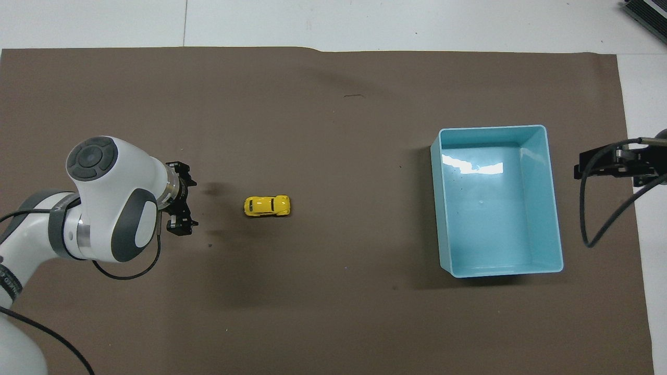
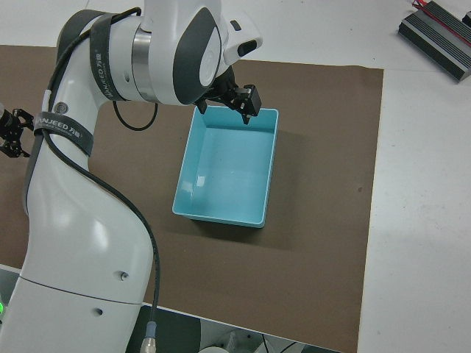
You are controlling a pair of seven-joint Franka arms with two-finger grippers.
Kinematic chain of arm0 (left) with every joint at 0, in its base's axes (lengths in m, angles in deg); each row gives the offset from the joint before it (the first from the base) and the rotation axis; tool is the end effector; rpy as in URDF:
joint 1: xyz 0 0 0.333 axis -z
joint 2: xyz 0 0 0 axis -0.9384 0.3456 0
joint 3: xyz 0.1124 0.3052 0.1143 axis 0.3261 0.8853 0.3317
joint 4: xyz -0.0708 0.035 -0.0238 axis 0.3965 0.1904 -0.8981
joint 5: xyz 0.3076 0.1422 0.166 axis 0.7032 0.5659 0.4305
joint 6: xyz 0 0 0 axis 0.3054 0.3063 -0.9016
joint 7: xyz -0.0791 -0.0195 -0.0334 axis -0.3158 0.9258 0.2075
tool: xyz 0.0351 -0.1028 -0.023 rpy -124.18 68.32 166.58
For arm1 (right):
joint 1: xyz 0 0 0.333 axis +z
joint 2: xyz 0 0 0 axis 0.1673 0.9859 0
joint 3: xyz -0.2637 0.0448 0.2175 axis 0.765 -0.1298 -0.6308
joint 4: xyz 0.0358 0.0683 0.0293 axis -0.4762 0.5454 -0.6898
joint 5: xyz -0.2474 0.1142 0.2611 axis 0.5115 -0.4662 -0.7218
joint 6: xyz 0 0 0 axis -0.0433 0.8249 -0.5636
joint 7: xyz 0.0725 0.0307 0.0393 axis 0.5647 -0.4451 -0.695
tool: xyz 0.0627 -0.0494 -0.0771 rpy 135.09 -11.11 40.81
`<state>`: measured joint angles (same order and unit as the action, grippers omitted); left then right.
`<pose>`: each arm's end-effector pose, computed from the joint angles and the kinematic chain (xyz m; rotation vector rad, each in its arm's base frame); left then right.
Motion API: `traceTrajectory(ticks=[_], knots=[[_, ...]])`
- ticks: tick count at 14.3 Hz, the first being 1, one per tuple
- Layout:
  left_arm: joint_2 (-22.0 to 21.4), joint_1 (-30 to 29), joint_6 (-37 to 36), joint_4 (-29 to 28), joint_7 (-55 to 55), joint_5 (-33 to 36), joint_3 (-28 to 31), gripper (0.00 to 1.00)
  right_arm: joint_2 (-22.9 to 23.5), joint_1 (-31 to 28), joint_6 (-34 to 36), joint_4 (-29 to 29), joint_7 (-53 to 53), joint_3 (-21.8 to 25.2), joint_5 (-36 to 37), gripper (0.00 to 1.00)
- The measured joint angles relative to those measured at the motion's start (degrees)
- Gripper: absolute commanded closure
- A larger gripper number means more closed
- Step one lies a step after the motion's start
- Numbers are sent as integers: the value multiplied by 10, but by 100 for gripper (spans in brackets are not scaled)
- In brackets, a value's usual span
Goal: Wind up and store yellow beetle car
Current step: 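Release the car and lift the left gripper away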
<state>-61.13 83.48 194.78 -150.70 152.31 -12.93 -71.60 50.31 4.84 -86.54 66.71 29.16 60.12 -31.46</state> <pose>0.5370 -0.1280 0.3643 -2.1485 -2.2658 0.1236 0.5347 -0.0187 0.6423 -3.1218 0.2317 0.0241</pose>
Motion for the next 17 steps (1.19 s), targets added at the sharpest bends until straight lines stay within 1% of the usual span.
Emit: traceTrajectory(ticks=[17], knots=[[1, -3, -1, 5, -3, 0, 4, 0, 0, 1, 8, 0, 0, -1, 0, 0]])
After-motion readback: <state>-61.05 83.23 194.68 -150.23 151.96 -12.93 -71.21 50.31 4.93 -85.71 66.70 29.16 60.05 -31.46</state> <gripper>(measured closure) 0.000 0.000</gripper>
